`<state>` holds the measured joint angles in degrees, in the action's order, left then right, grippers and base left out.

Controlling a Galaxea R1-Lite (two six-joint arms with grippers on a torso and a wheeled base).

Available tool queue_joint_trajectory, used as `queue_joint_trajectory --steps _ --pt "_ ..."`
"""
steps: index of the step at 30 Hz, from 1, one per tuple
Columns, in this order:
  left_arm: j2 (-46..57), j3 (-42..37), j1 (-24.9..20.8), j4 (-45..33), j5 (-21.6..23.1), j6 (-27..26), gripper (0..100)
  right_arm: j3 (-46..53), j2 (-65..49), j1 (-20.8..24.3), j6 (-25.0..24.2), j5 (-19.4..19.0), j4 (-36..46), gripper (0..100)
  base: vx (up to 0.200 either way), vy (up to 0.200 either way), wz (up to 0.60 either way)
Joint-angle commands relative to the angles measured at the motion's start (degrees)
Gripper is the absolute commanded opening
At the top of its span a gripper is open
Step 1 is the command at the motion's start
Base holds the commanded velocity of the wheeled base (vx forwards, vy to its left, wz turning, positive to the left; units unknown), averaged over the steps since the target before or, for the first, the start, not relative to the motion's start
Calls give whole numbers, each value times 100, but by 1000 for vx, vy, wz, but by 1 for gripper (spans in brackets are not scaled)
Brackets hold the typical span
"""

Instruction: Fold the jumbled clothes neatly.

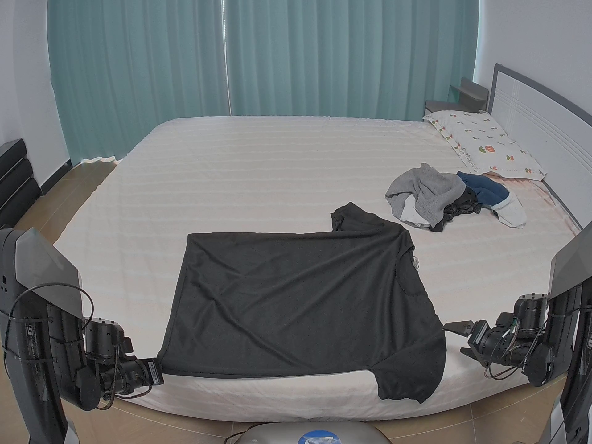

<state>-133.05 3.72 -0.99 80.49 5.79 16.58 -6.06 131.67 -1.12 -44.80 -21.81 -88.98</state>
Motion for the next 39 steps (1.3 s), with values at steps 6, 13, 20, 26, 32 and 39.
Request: queue_joint_trajectory --steps 6,13,20,26,32,39 --pt "7 261 -16 19 27 416 0 -370 351 358 33 362 -76 100 0 0 0" --pt "16 331 -16 19 27 618 0 -625 588 455 59 406 -76 100 0 0 0" --pt "51 287 -33 19 27 627 0 -827 702 455 129 449 -76 100 0 0 0" --pt "60 314 -24 19 27 636 0 -1152 887 402 419 485 -58 0 0 0 0" --pt "86 358 -33 19 10 785 0 -1732 904 376 507 581 258 0 0 0 0" --pt "156 542 -33 19 -25 1128 0 -2558 939 393 499 836 619 0 0 0 0"
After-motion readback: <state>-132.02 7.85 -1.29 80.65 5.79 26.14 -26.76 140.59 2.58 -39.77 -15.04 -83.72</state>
